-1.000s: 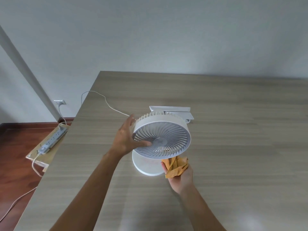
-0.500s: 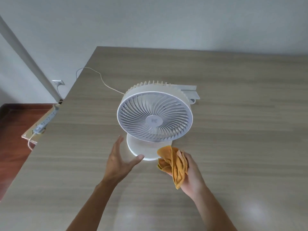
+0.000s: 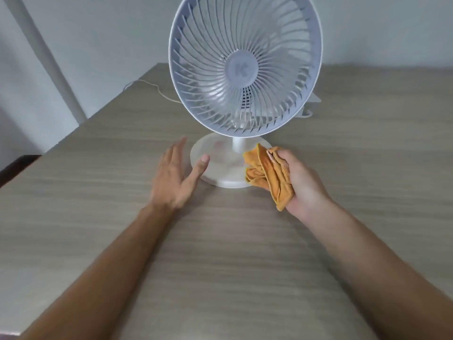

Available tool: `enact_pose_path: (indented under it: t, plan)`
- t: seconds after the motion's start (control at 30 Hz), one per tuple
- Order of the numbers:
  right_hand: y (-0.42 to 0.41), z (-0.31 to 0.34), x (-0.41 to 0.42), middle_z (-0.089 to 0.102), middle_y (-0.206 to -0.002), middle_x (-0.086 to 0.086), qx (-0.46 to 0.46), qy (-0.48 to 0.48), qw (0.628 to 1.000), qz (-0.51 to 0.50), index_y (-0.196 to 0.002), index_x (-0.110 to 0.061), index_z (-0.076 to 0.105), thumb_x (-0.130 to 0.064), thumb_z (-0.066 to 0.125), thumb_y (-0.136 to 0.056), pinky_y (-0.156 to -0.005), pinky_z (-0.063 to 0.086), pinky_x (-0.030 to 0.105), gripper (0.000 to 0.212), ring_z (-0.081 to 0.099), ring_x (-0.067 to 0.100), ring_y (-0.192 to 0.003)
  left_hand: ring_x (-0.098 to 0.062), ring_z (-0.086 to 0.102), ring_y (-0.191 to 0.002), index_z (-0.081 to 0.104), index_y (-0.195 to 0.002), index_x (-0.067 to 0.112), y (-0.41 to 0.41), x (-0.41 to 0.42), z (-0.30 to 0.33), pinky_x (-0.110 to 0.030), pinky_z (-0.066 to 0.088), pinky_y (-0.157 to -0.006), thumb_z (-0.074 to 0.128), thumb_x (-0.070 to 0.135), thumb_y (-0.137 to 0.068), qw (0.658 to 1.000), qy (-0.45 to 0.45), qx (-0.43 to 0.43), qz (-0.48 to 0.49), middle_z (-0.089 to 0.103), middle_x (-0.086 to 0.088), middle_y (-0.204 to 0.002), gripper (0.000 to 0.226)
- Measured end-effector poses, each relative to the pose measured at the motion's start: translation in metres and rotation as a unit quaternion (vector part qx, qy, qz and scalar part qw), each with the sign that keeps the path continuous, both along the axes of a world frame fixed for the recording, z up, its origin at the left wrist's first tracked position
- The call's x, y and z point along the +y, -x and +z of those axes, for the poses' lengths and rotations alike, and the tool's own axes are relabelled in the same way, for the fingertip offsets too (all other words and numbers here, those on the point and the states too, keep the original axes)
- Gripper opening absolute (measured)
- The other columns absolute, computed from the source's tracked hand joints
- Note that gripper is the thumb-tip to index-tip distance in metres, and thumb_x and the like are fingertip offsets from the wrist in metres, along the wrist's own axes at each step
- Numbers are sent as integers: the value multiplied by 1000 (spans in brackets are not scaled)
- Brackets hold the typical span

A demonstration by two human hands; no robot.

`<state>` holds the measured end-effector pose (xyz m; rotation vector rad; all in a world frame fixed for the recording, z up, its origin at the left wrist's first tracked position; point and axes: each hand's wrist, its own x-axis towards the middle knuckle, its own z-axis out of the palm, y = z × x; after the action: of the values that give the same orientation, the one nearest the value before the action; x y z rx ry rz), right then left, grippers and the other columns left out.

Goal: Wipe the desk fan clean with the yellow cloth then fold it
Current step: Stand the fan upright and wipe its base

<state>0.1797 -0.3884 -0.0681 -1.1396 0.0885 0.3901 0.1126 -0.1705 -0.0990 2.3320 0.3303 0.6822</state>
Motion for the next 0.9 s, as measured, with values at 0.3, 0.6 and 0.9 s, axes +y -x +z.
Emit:
enact_pose_path:
  t: [0.3,0.6,0.9]
  plan:
    - [17,-3,-15,75,-93,20,-49,-8,992,-112,-91,0,72,-14,58,-92,-60,62,40,21,72,32,-70,-24,40,-131,45,-136,16,6,-2,-5,-31,29,-109,42,77,-76,998,-51,33,-18,50,-7,-138,85]
    - [-43,-6,-9,79,-83,5,-142,179,962,-148,-89,-13,75,-31,75,-62,-81,60,53,32,75,31,-79,-24,36,-136,28,-144,20,-17,3,-8,-37,31,-111,51,85,-61,989,-133,49,-40,42,-5,-147,108]
    - [-93,4,24,68,-79,-11,-275,363,878,-145,-93,-26,67,-37,72,-77,-58,48,22,20,66,4,-76,-18,26,-143,12,-150,29,-50,34,0,-41,28,-116,46,99,-35,984,-136,92,-74,30,2,-155,138]
